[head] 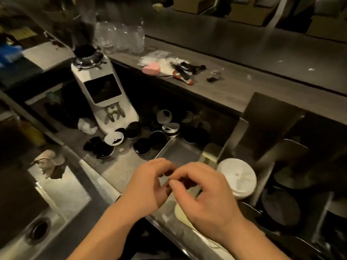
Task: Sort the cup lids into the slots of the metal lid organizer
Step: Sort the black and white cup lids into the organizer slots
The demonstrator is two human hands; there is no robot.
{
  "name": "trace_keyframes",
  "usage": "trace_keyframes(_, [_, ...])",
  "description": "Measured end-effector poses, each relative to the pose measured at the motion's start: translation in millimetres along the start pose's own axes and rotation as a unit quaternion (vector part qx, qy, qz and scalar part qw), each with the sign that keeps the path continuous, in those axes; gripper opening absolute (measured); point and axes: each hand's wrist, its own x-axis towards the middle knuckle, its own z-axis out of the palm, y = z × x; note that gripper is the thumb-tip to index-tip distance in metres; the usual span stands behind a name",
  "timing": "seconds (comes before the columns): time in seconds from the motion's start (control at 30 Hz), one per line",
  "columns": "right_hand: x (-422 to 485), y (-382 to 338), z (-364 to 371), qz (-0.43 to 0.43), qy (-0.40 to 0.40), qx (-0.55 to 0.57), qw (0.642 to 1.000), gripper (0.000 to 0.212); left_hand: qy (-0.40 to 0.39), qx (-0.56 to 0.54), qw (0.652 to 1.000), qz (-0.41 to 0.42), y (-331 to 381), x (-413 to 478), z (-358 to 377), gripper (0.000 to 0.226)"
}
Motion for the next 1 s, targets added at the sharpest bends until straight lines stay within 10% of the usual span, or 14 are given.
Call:
trace_keyframes(0.2, [93,70,126,0.248,-0.025,0.032,0.968,0.013,-0.005,0.064,0.981,-0.185,-140,25,-37,0.014])
trace_keyframes(0.53, [181,232,213,0.537,0.064,0.002,0.841,0.052,-0.121,0.172,0.933,-0.291,-300,111,1,0.082])
trace_keyframes(0.73, [210,264,237,0.523,0.016,-0.092,0.847,0.101,-0.142,0.228,0.932,-0.243,-318,147,29,0.095])
trace_keyframes(0.9, [207,267,245,0.503,0.011,-0.173,0.847,0.085,-0.158,0.213,0.921,-0.286,-320,141,24,0.071])
trace_keyframes(1.0, [191,246,231,0.522,0.126,0.005,0.844,0.072,-0.067,0.007,0.942,-0.328,-315,126,3,0.063])
